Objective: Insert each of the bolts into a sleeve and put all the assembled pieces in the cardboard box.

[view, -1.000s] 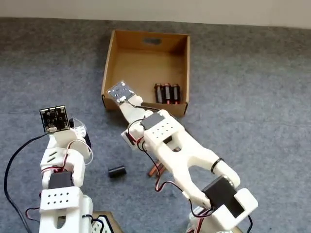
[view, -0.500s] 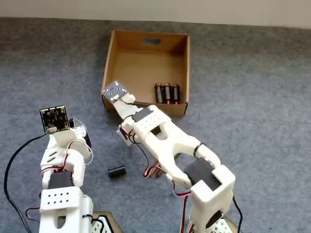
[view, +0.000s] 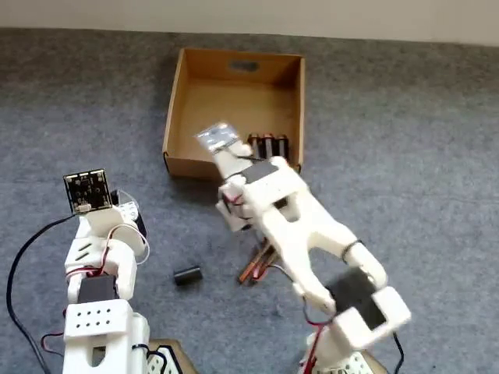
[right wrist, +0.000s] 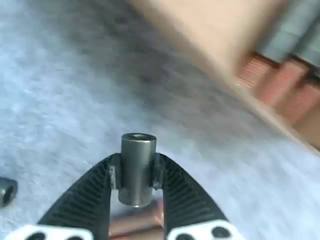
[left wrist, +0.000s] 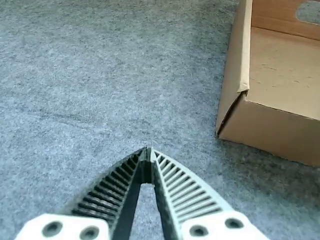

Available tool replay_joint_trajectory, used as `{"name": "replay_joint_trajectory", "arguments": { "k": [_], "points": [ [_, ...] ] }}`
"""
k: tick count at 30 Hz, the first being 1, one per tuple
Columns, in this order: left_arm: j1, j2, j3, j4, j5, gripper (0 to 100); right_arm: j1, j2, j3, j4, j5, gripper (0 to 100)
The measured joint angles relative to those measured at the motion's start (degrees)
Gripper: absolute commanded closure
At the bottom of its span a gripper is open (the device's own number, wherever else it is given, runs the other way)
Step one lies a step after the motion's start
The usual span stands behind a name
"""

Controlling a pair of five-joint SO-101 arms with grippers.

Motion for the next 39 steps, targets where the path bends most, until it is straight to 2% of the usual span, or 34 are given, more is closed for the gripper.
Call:
{"name": "replay_joint_trajectory", "arguments": {
  "k": [6,9,13,15,18,20,28,34,39],
  "points": [
    [0.0,0.0,0.0,0.0,0.0,99,16.26,-15.74,12.92,0.26,-1.85,99.2],
    [0.0,0.0,0.0,0.0,0.0,99,24.0,-16.88,18.9,0.26,-1.58,99.2],
    [0.0,0.0,0.0,0.0,0.0,99,31.56,-15.65,23.03,-2.64,2.81,99.1],
    [0.0,0.0,0.0,0.0,0.0,99,32.35,-13.1,23.12,-2.73,4.48,95.2],
    [0.0,0.0,0.0,0.0,0.0,99,32.44,-9.93,23.12,-0.53,5.98,84.0],
    [0.0,0.0,0.0,0.0,0.0,99,32.35,-8.62,23.12,-0.09,6.33,80.9],
    [0.0,0.0,0.0,0.0,0.0,99,32.26,-8.09,23.12,0.26,6.42,86.8],
    [0.0,0.0,0.0,0.0,0.0,99,32.79,-7.82,23.03,-1.23,14.33,94.2],
    [0.0,0.0,0.0,0.0,0.0,99,32.79,-7.82,23.03,-1.85,16.88,99.4]
  ]
}}
